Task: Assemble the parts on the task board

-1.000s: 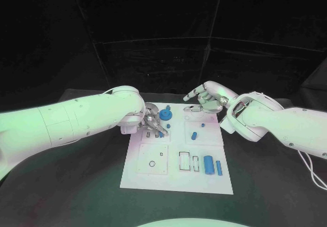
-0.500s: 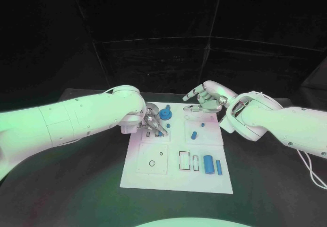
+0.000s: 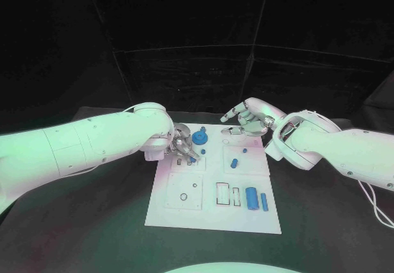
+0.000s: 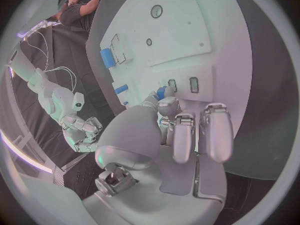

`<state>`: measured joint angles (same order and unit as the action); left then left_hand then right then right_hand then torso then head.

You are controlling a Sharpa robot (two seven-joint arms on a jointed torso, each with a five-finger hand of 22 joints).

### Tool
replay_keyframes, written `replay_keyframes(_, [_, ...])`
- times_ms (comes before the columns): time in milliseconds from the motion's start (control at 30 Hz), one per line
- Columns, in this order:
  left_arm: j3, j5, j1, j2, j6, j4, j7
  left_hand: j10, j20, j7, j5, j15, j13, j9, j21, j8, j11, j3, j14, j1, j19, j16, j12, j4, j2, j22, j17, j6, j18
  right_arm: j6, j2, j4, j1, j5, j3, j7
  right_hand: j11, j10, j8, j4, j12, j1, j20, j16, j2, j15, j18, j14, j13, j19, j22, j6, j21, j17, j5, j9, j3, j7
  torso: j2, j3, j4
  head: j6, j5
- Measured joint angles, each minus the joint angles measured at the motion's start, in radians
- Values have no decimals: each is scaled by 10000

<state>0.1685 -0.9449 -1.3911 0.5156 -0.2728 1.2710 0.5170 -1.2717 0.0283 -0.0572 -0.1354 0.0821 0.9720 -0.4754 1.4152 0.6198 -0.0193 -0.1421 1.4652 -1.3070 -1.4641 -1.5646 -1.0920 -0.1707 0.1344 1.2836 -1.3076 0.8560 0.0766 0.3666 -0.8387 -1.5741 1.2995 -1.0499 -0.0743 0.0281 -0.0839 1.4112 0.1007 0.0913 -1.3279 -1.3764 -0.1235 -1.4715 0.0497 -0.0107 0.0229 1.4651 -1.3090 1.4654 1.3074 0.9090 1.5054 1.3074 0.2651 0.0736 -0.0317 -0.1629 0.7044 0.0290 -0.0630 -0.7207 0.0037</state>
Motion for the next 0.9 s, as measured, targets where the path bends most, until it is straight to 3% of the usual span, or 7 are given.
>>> replay_keyframes(67, [9,61,17,63,58,34,-1,1,0,-37,-3,0,0,-60,0,31,1,-1316,0,497,0,0,0,46,-500,0,0,36,0,-8,4,8,0,0,0,-1,0,0,0,0,0,0,0,0,0,0,1,0,0,0,0,0,0,0,0,0,0,0,0,1,-1,2,6])
replay_keyframes(100, [17,110,31,107,98,65,-1,16,0,-38,-9,0,-1,-93,0,101,16,-1653,0,671,0,0,0,-8,-675,0,1,35,0,-14,8,14,0,0,0,-1,0,0,0,0,0,0,0,0,0,0,1,0,0,0,0,0,0,0,0,0,0,0,0,1,-1,2,8])
replay_keyframes(333, [30,398,59,452,466,394,-30,-100,1,-42,-43,0,0,-340,-1,359,9,-3468,0,1424,0,0,0,102,-1428,6,0,39,1,-53,24,52,0,0,-1,-4,0,0,0,0,0,0,0,0,1,0,1,0,0,0,0,0,0,-1,0,0,0,0,0,0,-17,8,43])
replay_keyframes(633, [36,585,138,934,1238,962,-189,-184,1,-14,-107,0,53,-401,-2,467,-5,-3843,0,1655,0,0,-50,92,-1555,50,1,99,1,-93,21,82,0,0,-1,-11,0,0,0,0,0,1,37,-1,1,0,1,0,0,37,0,0,0,-1,57,0,0,0,0,-5,-18,-28,93])
replay_keyframes(900, [46,514,332,1181,1891,1316,-322,-184,1,-17,-107,-1,52,-401,-8,467,-4,-3994,0,1747,0,0,-50,188,-1647,61,1,102,1,-125,3,96,0,1,-1,-16,0,0,0,0,0,1,37,-1,1,0,0,0,0,37,-1,0,0,-1,57,0,0,0,5,-5,-11,-69,135])
